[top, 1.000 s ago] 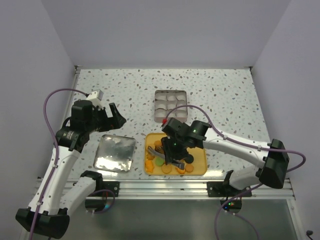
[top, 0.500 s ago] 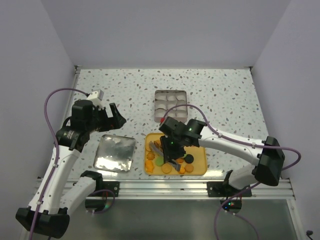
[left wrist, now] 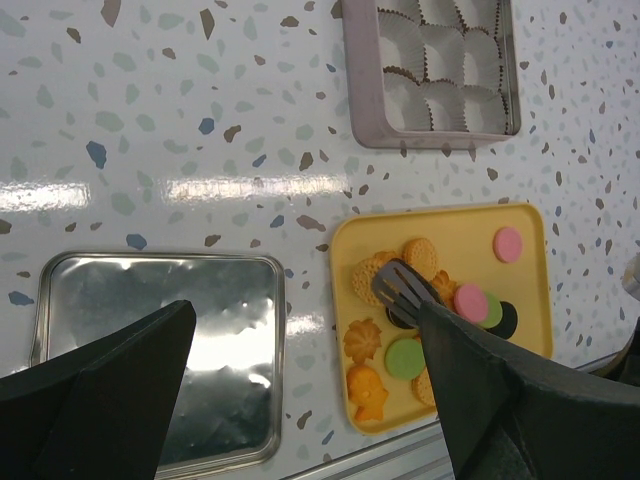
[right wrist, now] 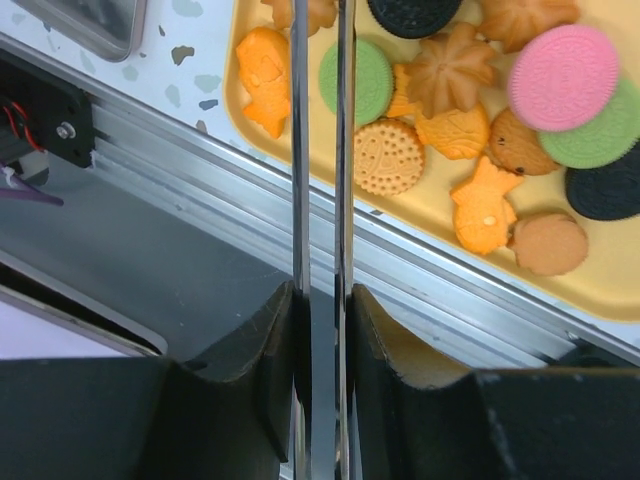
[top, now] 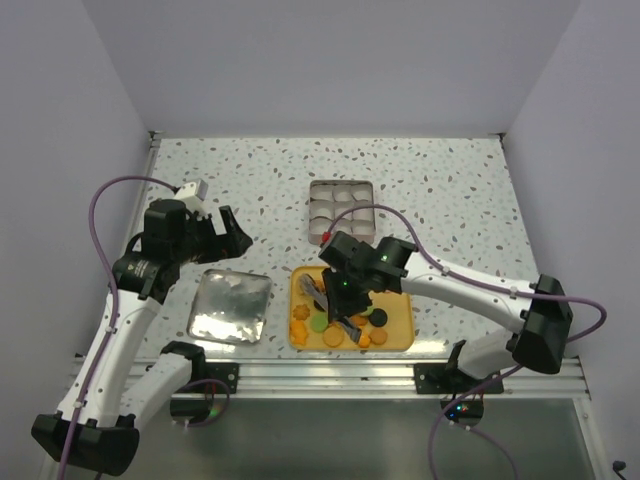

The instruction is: Pack the cookies

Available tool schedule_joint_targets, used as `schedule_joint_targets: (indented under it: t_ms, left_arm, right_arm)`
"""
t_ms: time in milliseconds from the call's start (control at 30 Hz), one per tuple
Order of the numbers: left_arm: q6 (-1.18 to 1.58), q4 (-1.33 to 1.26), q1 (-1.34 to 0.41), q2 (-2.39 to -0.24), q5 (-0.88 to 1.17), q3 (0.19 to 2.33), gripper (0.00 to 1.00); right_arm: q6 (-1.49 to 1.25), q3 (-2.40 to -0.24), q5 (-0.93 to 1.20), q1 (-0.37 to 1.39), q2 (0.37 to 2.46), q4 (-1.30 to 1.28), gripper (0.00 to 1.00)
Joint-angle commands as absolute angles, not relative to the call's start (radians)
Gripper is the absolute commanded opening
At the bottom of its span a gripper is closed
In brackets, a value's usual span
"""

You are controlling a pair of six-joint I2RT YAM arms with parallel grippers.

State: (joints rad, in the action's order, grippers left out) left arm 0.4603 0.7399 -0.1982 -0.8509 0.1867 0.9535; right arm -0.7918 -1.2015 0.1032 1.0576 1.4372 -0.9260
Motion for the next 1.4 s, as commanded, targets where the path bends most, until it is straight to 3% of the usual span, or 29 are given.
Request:
schedule_joint_targets:
  t_ms: [0,367,600,1067,1367]
  left_arm:
    - [0.443,0.71,-0.204,-0.845,0.189,0.983,1.0]
    - [0.44,0.716,-0.21,-0.862,0.183,1.025,1.0]
    - [0.453,0.724,-0.221,-0.867,0.201,1.039,1.0]
    - [0.463,0.747,-0.222,-0.894,0.15,1.08,1.0]
    - [0.46,0.746,-0.222,-0.911,0.129,1.089,1.0]
  right_arm:
    - [-0.779,-1.314,0.003,1.058,1.371,-0.989,0.07]
    - [-0.595,-1.659,-0.014,0.809,1.462,-1.101,0.06]
    - [-0.503,-1.816,-0.017,0.657,1.675,-1.066,0.04]
    - [-0.448,-2.109,0.072,0.569,2.035,-1.057,0.01]
    - [-0.446,-2.06,0.078,0.563,2.054,-1.043,0.0]
